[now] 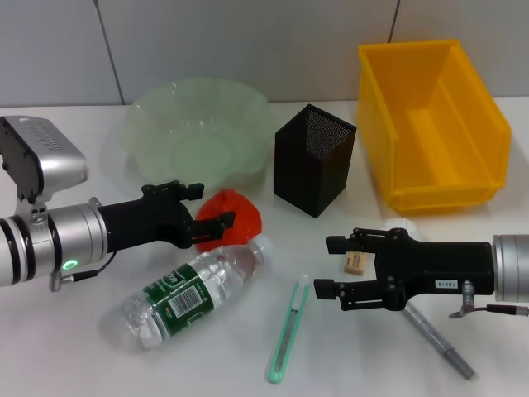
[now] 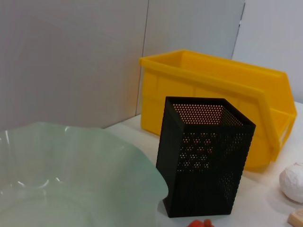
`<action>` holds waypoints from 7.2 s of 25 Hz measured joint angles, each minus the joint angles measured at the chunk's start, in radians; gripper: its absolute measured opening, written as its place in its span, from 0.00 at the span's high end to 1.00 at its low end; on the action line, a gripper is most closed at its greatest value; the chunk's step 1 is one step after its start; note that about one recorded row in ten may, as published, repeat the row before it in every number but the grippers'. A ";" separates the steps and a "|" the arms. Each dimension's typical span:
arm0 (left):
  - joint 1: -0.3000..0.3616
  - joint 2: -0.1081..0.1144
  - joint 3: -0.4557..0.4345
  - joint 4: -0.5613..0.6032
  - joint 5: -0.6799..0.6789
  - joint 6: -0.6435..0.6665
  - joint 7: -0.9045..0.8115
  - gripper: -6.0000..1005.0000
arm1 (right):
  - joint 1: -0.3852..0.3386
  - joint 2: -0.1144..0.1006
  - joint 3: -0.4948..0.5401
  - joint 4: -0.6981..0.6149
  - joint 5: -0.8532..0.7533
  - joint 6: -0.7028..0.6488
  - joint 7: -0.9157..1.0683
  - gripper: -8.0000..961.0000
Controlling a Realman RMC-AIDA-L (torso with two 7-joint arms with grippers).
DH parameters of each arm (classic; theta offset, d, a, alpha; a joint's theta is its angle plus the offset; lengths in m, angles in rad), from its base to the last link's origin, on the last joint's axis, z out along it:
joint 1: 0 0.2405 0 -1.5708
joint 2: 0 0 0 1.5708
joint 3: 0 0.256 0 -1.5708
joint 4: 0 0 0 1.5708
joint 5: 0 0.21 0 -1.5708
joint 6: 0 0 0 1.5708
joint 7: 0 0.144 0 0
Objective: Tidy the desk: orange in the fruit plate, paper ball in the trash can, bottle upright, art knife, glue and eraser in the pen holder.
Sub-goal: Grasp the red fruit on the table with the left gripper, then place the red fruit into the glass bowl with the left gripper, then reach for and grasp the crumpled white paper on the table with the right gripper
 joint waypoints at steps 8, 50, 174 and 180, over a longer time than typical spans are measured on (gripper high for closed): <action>-0.016 -0.002 0.000 -0.029 -0.002 -0.007 0.020 0.22 | 0.000 0.000 0.001 0.000 0.001 0.000 0.000 0.14; 0.079 0.009 -0.014 0.040 -0.236 0.151 0.080 0.95 | -0.006 0.001 -0.004 0.000 0.001 0.000 0.000 0.14; 0.087 0.075 -0.012 0.037 -0.058 0.510 0.046 0.19 | 0.405 0.005 -0.394 -0.402 -0.889 0.013 1.140 0.14; 0.087 0.075 -0.012 0.037 -0.058 0.502 0.046 0.19 | 0.387 0.007 -0.447 -0.371 -0.887 0.084 1.134 0.14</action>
